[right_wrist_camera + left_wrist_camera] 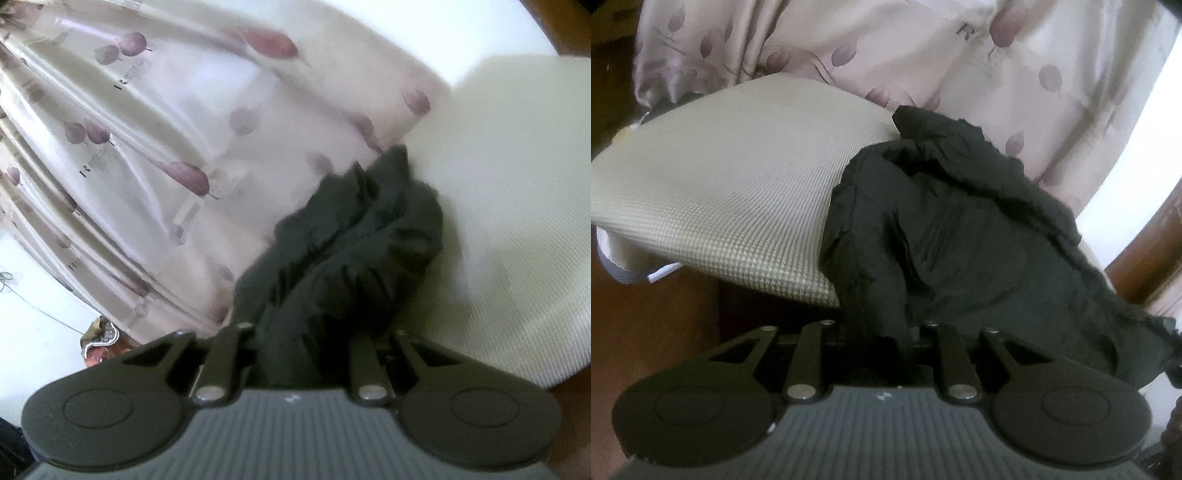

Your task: Fold large clothes

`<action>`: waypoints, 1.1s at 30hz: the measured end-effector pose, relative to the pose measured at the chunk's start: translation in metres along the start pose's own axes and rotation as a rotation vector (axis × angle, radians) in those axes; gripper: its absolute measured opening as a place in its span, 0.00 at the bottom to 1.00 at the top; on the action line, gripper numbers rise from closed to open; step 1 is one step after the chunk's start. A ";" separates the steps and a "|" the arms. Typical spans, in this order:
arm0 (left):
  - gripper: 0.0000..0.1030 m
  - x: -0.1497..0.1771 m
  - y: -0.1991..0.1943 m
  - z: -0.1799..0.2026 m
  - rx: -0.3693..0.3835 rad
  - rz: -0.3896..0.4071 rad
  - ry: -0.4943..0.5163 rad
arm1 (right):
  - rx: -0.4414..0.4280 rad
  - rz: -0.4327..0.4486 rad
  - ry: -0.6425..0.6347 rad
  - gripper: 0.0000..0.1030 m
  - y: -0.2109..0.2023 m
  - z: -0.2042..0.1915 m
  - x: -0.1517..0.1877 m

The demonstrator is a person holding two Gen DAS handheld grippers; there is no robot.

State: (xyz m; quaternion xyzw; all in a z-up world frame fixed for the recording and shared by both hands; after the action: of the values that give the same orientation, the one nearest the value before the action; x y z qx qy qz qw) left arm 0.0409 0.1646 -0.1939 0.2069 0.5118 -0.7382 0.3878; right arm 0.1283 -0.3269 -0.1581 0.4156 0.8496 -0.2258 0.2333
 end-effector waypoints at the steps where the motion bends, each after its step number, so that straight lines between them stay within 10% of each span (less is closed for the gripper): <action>1: 0.21 0.001 -0.001 0.001 -0.002 0.002 0.012 | 0.003 0.001 0.011 0.17 -0.002 0.003 0.002; 11: 0.37 0.014 -0.009 0.012 -0.008 -0.037 0.124 | -0.017 0.022 0.020 0.17 -0.005 -0.002 -0.004; 17: 0.17 0.018 -0.008 0.015 -0.039 -0.033 0.182 | 0.028 -0.004 0.010 0.17 -0.009 0.010 0.004; 33: 0.14 -0.074 -0.039 0.068 0.082 0.247 0.111 | -0.064 0.036 0.047 0.17 -0.004 -0.010 -0.026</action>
State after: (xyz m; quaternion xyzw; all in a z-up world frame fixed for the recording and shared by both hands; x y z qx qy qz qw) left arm 0.0621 0.1362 -0.0922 0.3244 0.4725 -0.6927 0.4378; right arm 0.1368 -0.3391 -0.1342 0.4284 0.8540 -0.1846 0.2304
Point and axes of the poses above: each gripper's, at about its wrist camera, not at the fingertips, and y roughly the way its jaws point, z to its right, x to its underside, the point moved 9 cm from there along y, roughly the way its jaws point, and after that the axes turned 1 degree about -y, right-handed, at the moved point
